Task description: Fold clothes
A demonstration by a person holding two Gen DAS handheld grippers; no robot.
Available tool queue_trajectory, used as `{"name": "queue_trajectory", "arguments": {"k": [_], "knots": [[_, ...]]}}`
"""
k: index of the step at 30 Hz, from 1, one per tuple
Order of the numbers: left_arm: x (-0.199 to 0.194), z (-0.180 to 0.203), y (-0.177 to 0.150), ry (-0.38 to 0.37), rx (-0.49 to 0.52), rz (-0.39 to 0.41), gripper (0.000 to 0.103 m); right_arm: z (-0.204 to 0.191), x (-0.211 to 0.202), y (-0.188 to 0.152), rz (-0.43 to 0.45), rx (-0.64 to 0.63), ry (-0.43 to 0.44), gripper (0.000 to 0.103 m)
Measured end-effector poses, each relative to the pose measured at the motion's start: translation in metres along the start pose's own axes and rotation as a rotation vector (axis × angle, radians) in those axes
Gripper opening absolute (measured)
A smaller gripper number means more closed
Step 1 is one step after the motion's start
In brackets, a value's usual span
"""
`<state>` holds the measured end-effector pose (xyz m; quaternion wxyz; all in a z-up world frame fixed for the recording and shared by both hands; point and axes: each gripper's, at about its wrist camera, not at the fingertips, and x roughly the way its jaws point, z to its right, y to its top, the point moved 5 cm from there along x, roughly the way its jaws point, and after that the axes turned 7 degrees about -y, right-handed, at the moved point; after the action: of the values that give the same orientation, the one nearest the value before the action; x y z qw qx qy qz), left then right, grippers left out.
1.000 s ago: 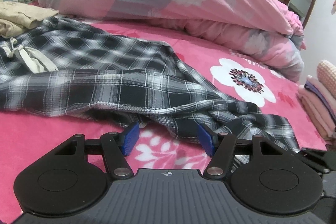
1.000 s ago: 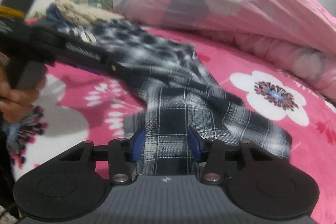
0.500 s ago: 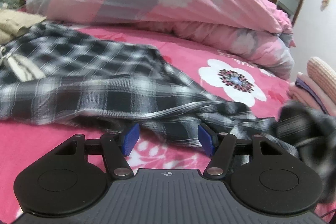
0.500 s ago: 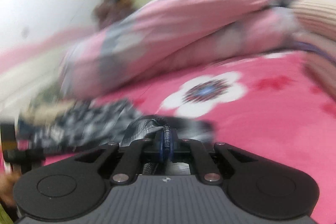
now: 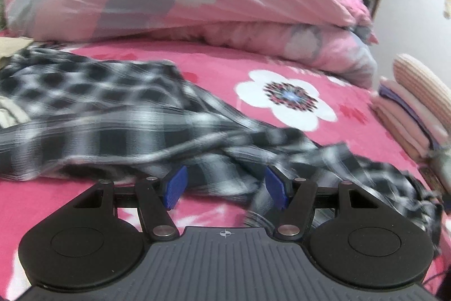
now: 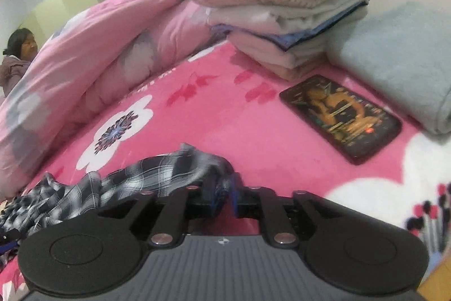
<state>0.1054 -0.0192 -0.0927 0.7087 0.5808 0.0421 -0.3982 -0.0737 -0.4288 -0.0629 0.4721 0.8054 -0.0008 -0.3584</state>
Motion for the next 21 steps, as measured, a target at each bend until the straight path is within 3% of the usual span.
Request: {"name": "queue_trajectory", "arguments": {"k": [1, 5, 8, 11, 15, 18, 21], "knots": [[0.002, 0.004, -0.001, -0.017, 0.008, -0.012, 0.062, -0.001, -0.009, 0.003, 0.044, -0.015, -0.007, 0.049], [0.009, 0.015, -0.007, -0.059, 0.032, -0.046, 0.063, -0.012, -0.045, 0.016, 0.213, -0.053, 0.018, 0.053], [0.010, 0.016, -0.010, -0.079, 0.009, -0.051, 0.063, -0.034, -0.041, 0.028, 0.185, 0.019, 0.216, 0.057], [0.002, 0.008, -0.009, -0.097, -0.051, -0.038, 0.063, -0.084, -0.001, 0.028, -0.015, -0.028, 0.391, 0.067], [-0.022, -0.019, 0.007, -0.194, -0.251, -0.040, 0.063, -0.154, 0.065, 0.014, -0.267, -0.151, 0.495, 0.074], [-0.058, -0.045, 0.033, -0.303, -0.391, 0.061, 0.063, -0.182, 0.110, 0.010, -0.334, -0.237, 0.457, 0.074], [-0.095, -0.066, 0.053, -0.309, -0.414, 0.194, 0.065, -0.196, 0.129, -0.001, -0.387, -0.305, 0.485, 0.065]]}}
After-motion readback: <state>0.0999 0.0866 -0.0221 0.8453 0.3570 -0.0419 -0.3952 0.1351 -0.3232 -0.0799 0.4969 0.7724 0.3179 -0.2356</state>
